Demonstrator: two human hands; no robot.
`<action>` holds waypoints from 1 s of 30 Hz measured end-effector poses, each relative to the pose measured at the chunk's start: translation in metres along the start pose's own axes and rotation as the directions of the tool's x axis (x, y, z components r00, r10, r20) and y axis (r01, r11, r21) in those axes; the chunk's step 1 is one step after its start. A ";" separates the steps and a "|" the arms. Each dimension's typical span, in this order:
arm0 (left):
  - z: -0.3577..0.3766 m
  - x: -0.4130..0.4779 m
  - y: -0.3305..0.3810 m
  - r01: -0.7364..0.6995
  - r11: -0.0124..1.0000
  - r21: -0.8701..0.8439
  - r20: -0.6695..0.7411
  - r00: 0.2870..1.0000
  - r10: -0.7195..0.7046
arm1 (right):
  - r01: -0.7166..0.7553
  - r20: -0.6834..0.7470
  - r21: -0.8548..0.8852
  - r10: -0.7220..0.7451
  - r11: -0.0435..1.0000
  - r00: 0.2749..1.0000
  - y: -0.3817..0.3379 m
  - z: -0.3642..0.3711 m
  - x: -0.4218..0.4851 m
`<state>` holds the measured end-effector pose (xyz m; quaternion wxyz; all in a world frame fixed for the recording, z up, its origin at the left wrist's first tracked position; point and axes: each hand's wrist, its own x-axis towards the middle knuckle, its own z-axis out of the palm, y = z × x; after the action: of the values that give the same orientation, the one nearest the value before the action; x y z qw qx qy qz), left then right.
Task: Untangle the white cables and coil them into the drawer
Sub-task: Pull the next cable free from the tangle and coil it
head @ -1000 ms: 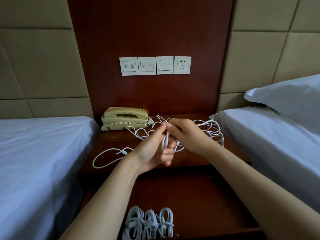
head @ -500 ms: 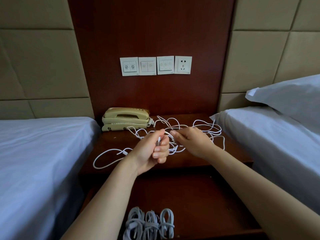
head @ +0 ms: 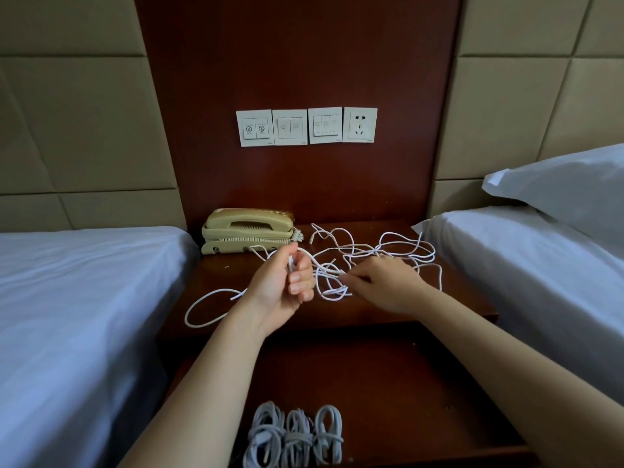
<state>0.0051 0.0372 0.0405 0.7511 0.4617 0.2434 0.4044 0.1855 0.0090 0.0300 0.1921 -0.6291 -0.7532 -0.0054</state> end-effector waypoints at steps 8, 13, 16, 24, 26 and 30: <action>0.003 0.002 -0.001 -0.011 0.983 -0.182 -0.101 0.995 -0.007 | 0.173 0.142 -0.318 -0.134 0.932 0.981 -0.040 0.009 -0.006; 0.005 0.010 -0.004 -0.068 0.989 -0.128 -0.293 0.956 0.028 | 0.266 0.169 -0.394 -0.215 0.880 0.962 -0.054 0.006 -0.009; 0.006 0.012 -0.007 -0.099 0.995 -0.018 -0.372 0.924 0.086 | 0.270 0.199 -0.270 -0.221 0.924 0.955 -0.059 0.000 -0.009; 0.010 0.014 -0.008 -0.135 0.974 0.184 -0.410 0.890 0.201 | 0.172 0.144 0.213 -0.205 0.962 0.968 -0.052 -0.017 -0.005; 0.010 0.014 -0.010 -0.127 0.970 0.209 -0.399 0.894 0.203 | 0.163 0.135 0.246 -0.200 0.955 0.970 -0.050 -0.019 -0.003; 0.012 0.015 -0.014 -0.078 0.964 0.254 -0.341 0.925 0.165 | 0.149 0.133 0.235 -0.184 0.960 0.974 -0.046 -0.022 0.001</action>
<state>0.0281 0.0400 0.0336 0.6071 0.4799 0.3935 0.4963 0.1478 -0.0057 0.0618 0.2021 -0.5363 -0.8119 0.1115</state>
